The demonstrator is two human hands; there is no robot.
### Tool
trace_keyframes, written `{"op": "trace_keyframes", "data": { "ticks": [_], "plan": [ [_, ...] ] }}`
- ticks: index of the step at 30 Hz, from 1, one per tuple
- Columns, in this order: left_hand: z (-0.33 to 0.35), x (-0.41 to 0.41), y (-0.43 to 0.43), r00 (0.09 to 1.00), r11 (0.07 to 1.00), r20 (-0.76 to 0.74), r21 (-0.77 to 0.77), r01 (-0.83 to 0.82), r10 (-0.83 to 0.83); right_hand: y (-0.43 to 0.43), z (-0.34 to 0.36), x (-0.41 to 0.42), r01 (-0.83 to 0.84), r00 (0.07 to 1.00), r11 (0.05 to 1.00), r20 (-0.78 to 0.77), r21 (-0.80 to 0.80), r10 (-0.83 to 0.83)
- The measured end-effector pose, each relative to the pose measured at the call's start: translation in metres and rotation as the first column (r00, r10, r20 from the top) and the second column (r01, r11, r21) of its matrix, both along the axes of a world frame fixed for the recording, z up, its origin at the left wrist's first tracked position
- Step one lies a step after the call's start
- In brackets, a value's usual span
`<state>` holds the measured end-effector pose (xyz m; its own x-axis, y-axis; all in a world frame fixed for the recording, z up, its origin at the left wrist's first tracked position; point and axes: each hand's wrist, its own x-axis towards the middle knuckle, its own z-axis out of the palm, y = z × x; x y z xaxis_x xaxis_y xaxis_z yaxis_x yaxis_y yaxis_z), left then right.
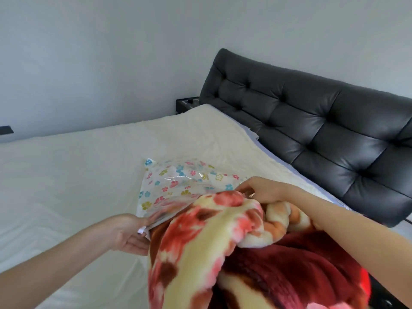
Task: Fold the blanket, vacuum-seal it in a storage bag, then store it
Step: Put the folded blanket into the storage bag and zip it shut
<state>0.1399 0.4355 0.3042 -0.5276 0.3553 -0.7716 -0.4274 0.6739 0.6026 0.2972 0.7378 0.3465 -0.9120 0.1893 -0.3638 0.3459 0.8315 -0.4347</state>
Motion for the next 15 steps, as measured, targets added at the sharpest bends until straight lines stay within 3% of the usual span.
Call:
{"op": "trace_keyframes", "data": {
  "ticks": [2,4,6,8,11,15],
  "plan": [
    [-0.004,-0.012,0.001,1.0,1.0,0.007,-0.02,-0.01,0.01,0.0,0.019,-0.015,-0.051,0.997,0.997,0.054,-0.059,0.054],
    [-0.011,-0.023,0.001,0.999,0.999,0.01,-0.036,-0.032,0.032,-0.021,0.041,-0.025,-0.039,0.996,0.972,-0.082,-0.231,0.021],
    [-0.017,-0.031,0.001,0.998,0.997,0.011,-0.046,-0.056,0.056,-0.06,0.055,-0.024,-0.164,0.964,0.957,-0.245,-0.24,0.103],
    [-0.021,-0.038,0.003,0.998,0.997,0.011,-0.056,-0.061,0.062,-0.099,0.049,-0.017,-0.311,0.917,0.95,-0.254,0.031,0.308],
    [-0.023,-0.044,0.012,0.997,0.996,0.029,-0.063,-0.064,0.066,-0.126,0.018,-0.018,-0.384,0.823,0.803,-0.226,0.455,0.521],
    [-0.021,-0.055,0.04,0.99,0.991,0.051,0.014,-0.133,0.133,-0.099,0.008,-0.057,-0.373,0.851,0.717,-0.092,0.589,0.518]
  ]
}}
